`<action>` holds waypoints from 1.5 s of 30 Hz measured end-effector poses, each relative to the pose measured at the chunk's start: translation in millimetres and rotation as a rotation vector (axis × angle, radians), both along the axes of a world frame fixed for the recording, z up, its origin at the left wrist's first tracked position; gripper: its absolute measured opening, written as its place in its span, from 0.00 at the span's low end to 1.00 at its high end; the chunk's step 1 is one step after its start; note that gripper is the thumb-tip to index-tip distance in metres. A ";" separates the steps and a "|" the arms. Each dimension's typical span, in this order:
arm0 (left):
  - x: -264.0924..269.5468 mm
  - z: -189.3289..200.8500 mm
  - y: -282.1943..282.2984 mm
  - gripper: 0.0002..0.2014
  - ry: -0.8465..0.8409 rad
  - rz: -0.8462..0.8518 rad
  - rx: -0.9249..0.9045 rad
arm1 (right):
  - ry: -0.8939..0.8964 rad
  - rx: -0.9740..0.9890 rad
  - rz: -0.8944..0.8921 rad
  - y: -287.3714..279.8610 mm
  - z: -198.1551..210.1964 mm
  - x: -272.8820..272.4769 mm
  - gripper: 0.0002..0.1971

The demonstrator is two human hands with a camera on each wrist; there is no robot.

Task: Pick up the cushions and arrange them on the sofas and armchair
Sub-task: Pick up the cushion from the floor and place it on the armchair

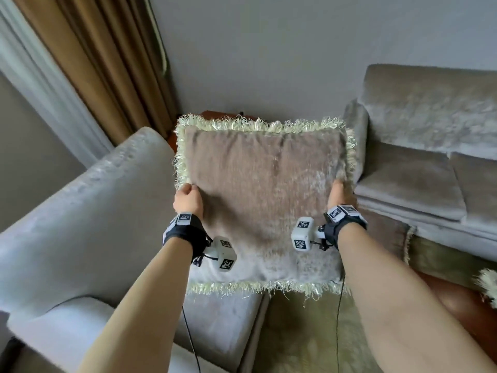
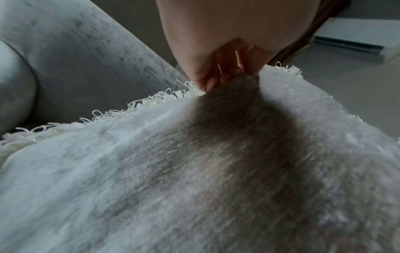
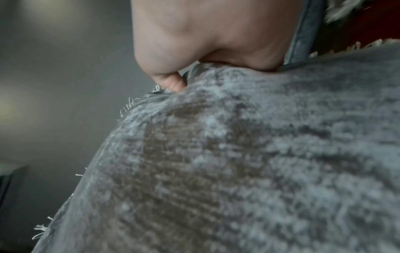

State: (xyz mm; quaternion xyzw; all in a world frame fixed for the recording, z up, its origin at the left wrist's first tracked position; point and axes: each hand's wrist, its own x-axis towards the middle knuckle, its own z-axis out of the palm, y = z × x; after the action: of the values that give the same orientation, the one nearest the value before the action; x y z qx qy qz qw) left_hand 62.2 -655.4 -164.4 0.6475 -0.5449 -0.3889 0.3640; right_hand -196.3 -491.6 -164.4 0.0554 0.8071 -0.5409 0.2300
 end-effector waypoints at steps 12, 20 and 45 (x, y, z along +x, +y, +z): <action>96.0 -21.2 -92.9 0.16 0.021 0.467 -0.034 | -0.007 -0.048 0.432 -217.8 20.2 43.3 0.26; 168.4 -95.4 -107.2 0.14 0.026 0.708 0.047 | -0.001 0.017 0.692 -320.1 -34.7 109.4 0.24; 243.5 -275.8 -200.8 0.11 -0.157 1.034 -0.137 | -0.032 -0.105 1.062 -548.0 -251.4 244.4 0.36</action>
State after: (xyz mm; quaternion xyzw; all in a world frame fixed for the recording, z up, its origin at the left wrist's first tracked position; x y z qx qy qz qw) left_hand 305.8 -856.1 -440.2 0.8336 -0.2042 -0.0725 0.5080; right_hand 48.0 -1039.5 -415.8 -0.3641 0.6922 -0.3889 0.4868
